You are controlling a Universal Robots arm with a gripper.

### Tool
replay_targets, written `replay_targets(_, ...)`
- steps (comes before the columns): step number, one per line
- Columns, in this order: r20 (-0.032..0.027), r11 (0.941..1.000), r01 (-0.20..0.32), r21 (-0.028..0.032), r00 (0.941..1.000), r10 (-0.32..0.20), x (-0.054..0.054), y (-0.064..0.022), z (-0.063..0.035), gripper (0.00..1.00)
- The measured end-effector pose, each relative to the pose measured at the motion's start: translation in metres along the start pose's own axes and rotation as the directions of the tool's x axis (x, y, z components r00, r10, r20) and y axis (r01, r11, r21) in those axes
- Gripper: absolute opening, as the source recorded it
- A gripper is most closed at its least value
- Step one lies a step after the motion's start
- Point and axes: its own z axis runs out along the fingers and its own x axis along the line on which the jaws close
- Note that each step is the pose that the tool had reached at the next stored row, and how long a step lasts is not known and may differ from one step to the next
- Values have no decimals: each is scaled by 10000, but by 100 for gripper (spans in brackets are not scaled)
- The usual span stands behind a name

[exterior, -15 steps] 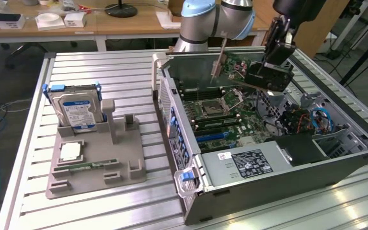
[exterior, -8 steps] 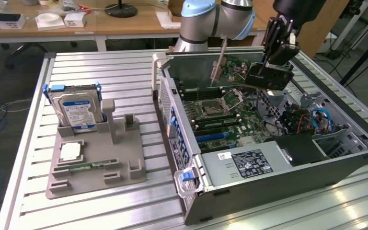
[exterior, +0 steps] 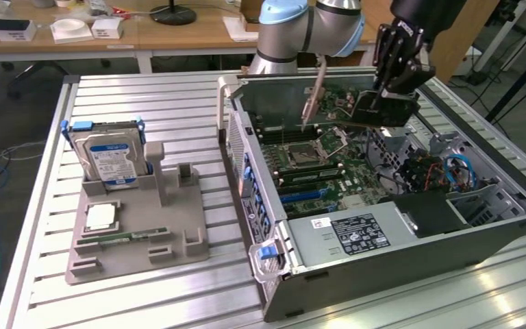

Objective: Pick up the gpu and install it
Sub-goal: 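Insert the gpu into the slot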

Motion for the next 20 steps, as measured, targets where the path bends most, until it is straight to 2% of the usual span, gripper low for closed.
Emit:
replay_targets(4,-29,9975,708,10,9975,-708,0,0,0,26)
replay_targets(7,-51,9923,1240,16,9923,-1240,0,0,0,26)
replay_targets(10,-73,9840,1779,21,9840,-1779,0,0,0,26)
replay_targets(11,-89,9763,2164,24,9763,-2163,0,0,0,26)
replay_targets(12,-96,9734,2290,25,9734,-2290,0,0,0,26)
replay_targets(16,-96,9733,2297,25,9732,-2297,0,0,1,26)
replay_targets(20,-96,9733,2297,30,9732,-2297,-1,-3,62,26)
